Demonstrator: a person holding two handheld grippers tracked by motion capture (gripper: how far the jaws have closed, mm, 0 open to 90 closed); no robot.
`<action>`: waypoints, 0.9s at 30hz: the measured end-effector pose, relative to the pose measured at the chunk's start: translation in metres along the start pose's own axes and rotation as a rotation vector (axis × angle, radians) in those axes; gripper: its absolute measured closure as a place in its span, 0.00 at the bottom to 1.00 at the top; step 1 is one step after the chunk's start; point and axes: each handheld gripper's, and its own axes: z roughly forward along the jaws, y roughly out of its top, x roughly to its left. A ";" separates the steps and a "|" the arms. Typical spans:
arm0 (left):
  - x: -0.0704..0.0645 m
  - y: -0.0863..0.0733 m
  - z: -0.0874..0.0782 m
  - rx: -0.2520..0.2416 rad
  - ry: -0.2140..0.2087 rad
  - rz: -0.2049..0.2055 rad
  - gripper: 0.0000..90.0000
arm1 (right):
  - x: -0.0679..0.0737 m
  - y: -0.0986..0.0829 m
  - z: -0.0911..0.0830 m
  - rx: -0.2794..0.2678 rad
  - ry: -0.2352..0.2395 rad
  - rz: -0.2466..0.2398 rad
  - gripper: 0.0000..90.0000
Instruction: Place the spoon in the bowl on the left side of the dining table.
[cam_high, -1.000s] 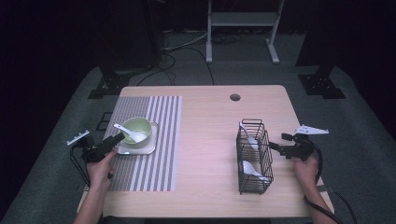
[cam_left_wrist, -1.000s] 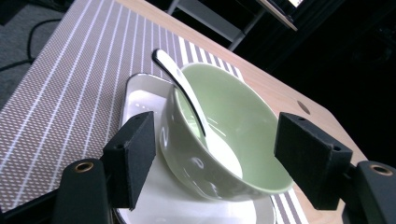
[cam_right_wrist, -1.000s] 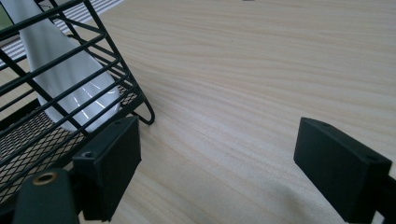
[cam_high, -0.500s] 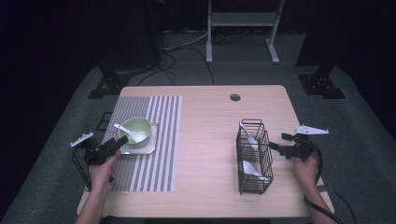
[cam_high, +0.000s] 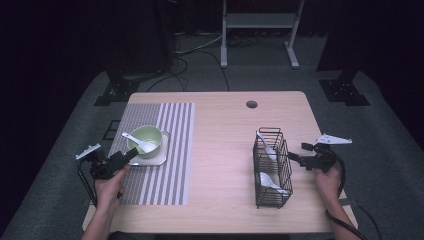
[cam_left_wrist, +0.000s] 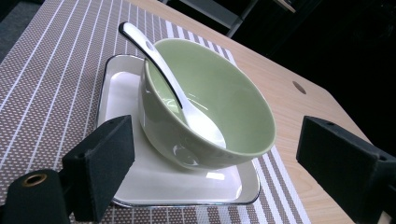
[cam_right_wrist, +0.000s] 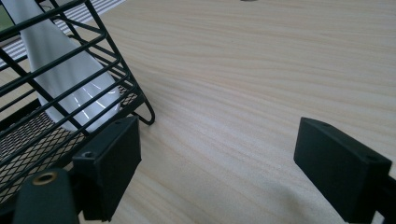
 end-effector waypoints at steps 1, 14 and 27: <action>-0.001 -0.001 0.000 0.002 0.001 0.005 0.11 | 0.000 0.000 0.000 0.000 0.000 0.000 0.15; -0.008 -0.007 -0.002 0.029 0.004 0.055 0.09 | 0.000 0.000 0.000 0.000 -0.001 -0.002 0.15; -0.028 -0.011 0.001 0.039 -0.044 0.101 0.09 | 0.000 0.000 0.000 0.000 0.000 -0.002 0.15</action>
